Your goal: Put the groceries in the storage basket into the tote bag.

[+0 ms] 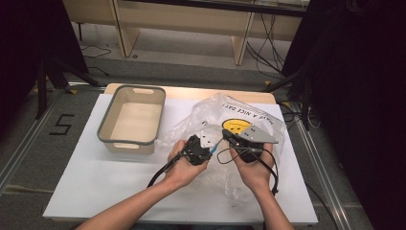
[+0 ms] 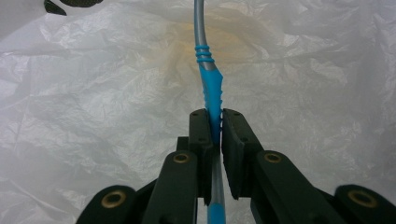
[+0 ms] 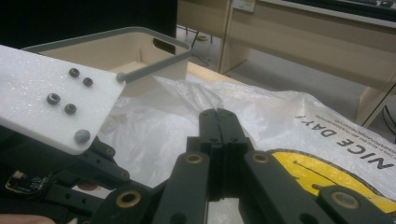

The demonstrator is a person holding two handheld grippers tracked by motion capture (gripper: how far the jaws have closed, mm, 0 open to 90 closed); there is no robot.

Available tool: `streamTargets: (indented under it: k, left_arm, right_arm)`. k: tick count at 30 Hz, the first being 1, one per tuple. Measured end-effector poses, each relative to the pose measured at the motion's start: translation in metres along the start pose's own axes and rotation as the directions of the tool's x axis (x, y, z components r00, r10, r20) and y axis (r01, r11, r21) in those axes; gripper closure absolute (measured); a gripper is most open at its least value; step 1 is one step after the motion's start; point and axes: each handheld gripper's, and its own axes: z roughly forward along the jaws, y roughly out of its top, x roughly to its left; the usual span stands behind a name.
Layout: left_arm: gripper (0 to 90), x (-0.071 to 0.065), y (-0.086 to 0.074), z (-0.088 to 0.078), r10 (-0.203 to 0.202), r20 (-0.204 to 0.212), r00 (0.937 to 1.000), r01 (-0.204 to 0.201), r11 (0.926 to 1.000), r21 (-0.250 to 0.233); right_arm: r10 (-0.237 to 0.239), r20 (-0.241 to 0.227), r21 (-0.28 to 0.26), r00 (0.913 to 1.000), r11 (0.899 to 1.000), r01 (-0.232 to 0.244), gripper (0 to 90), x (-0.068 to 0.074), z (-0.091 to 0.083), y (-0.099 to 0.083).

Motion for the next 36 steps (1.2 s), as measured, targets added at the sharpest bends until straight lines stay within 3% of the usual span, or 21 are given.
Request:
streamTargets:
  k: [15,18,24,32,36]
  left_arm:
    - [82.1,-0.002,0.002,0.011,-0.028,-0.016,0.9995,0.027,0.9993,-0.026]
    - [87.1,-0.002,0.002,0.012,-0.024,-0.016,0.9996,0.024,0.9992,-0.032]
    - [86.9,-0.003,0.003,0.014,-0.017,-0.021,0.9996,0.016,0.9992,-0.036]
    - [77.8,-0.007,0.002,-0.004,0.032,0.001,0.9995,-0.032,0.9983,-0.049]
    - [72.9,-0.008,-0.007,-0.021,0.049,0.019,0.9986,-0.048,0.9974,-0.054]
  right_arm:
    - [-0.002,0.001,-0.001,1.0,1.0,0.002,90.0,0.0,0.0,0.0]
    - [-0.001,-0.001,0.002,1.0,1.0,0.001,90.0,0.0,0.0,0.0]
    - [-0.001,-0.001,0.002,1.0,1.0,0.001,90.0,0.0,0.0,-0.001]
    - [0.0,-0.001,0.002,1.0,1.0,0.0,90.0,-0.001,0.0,-0.001]
    - [0.001,0.002,0.004,1.0,1.0,-0.001,90.0,0.0,-0.001,-0.001]
